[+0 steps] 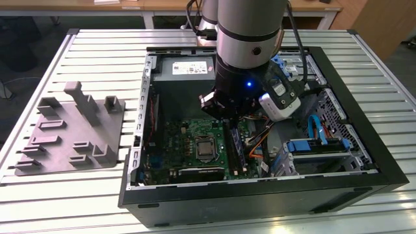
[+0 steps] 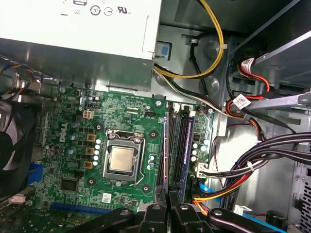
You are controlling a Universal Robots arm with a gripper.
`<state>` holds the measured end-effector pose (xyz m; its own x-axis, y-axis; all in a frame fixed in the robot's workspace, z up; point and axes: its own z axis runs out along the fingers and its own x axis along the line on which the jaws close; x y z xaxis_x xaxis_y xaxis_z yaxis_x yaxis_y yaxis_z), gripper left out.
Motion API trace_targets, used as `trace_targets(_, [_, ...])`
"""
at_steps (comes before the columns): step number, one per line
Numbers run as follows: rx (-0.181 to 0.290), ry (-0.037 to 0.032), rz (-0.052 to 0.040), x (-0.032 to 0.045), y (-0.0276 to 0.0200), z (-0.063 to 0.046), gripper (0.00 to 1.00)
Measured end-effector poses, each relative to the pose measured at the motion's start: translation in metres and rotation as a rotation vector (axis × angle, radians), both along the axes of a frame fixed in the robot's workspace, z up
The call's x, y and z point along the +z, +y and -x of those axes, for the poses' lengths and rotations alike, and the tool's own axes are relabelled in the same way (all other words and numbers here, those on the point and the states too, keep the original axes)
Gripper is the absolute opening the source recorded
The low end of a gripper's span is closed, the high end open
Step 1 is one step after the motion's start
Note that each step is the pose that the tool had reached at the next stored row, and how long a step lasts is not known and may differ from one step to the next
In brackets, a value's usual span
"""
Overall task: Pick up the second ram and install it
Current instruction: 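Insert the second ram into the second slot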
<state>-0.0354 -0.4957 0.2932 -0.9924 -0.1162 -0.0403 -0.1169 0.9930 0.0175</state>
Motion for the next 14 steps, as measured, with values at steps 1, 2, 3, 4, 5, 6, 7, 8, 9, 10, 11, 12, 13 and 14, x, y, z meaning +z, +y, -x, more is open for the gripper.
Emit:
trace_targets(1, [0.000,-0.0001,0.0004,-0.0001,0.0000,0.0000,0.14])
trace_targets(2, [-0.002,-0.0002,0.0028,-0.0003,0.0001,0.0000,0.14])
trace_targets(3, [-0.009,-0.0001,0.0047,-0.0004,0.0000,0.0000,0.14])
trace_targets(4, [-0.023,0.0000,0.0055,-0.0006,0.0000,0.0000,0.14])
trace_targets(5, [-0.039,0.0001,0.0056,-0.0009,0.0000,0.0000,0.14])
trace_targets(6, [-0.056,0.0001,0.0056,-0.0014,0.0000,0.0000,0.14])
trace_targets(7, [-0.074,0.0002,0.0056,-0.0019,0.0000,0.0000,0.14])
trace_targets(8, [-0.093,0.0002,0.0055,-0.0025,0.0000,0.0000,0.14])
trace_targets(9, [-0.111,0.0003,0.0056,-0.0031,0.0000,0.0000,0.14])
trace_targets(10, [-0.129,0.0004,0.0056,-0.0037,0.0000,0.0000,0.14])
trace_targets(11, [-0.146,0.0004,0.0056,-0.0043,0.0000,0.0000,0.14])
trace_targets(12, [-0.156,0.0005,0.0056,-0.0045,0.0000,0.0000,0.14])
trace_targets(13, [-0.157,0.0005,0.0058,-0.0045,0.0000,0.0000,0.14])
trace_targets(14, [-0.157,0.0004,0.0058,-0.0045,0.0000,0.0000,0.14])
